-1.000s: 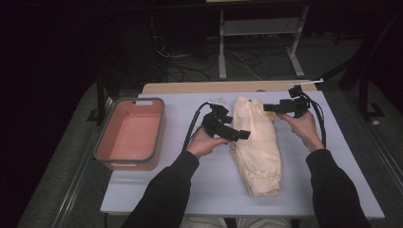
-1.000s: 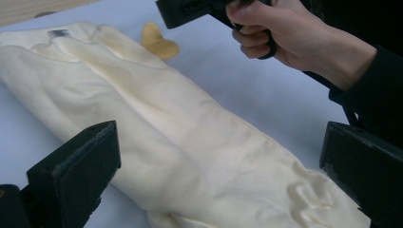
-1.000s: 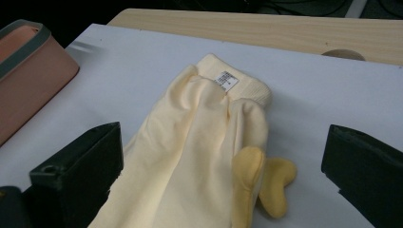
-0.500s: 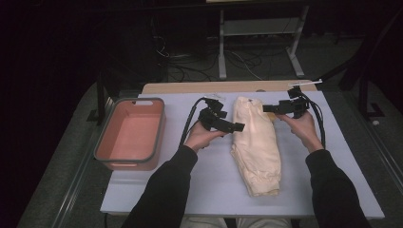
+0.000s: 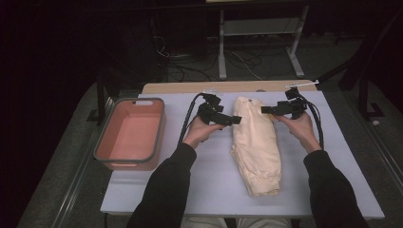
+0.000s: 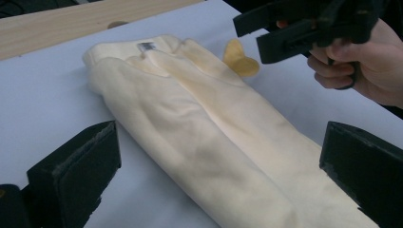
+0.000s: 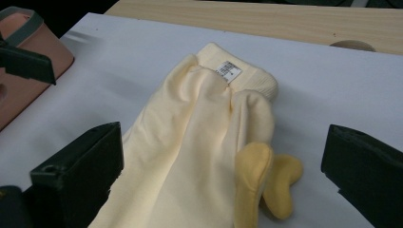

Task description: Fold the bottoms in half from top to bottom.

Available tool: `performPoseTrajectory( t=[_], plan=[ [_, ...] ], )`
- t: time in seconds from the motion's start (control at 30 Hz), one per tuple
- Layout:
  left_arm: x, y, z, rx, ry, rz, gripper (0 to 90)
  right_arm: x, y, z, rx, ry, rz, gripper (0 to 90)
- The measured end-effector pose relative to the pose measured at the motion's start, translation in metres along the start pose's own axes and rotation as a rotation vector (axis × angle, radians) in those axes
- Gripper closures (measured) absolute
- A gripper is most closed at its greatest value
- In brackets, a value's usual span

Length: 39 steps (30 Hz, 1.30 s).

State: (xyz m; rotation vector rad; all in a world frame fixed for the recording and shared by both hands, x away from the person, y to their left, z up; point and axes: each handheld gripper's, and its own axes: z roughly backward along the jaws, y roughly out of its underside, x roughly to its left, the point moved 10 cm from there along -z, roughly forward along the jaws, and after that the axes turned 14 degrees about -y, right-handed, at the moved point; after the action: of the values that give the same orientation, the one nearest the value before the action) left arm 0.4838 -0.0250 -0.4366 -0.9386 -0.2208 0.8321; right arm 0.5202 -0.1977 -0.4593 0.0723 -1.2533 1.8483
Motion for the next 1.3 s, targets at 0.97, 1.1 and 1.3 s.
performPoseTrajectory(
  t=[0.97,1.1,1.3],
  plan=[
    [0.032,0.018,-0.053,0.032,-0.041,0.165,0.0,-0.029,0.007,-0.014,0.007,0.04,-0.067,2.5],
    [0.031,0.022,-0.058,0.058,-0.042,0.192,1.0,-0.038,0.012,-0.015,0.014,0.052,-0.099,4.2],
    [0.031,0.025,-0.063,0.071,-0.046,0.211,1.5,-0.047,0.017,-0.019,0.024,0.07,-0.131,10.0]
  ],
)
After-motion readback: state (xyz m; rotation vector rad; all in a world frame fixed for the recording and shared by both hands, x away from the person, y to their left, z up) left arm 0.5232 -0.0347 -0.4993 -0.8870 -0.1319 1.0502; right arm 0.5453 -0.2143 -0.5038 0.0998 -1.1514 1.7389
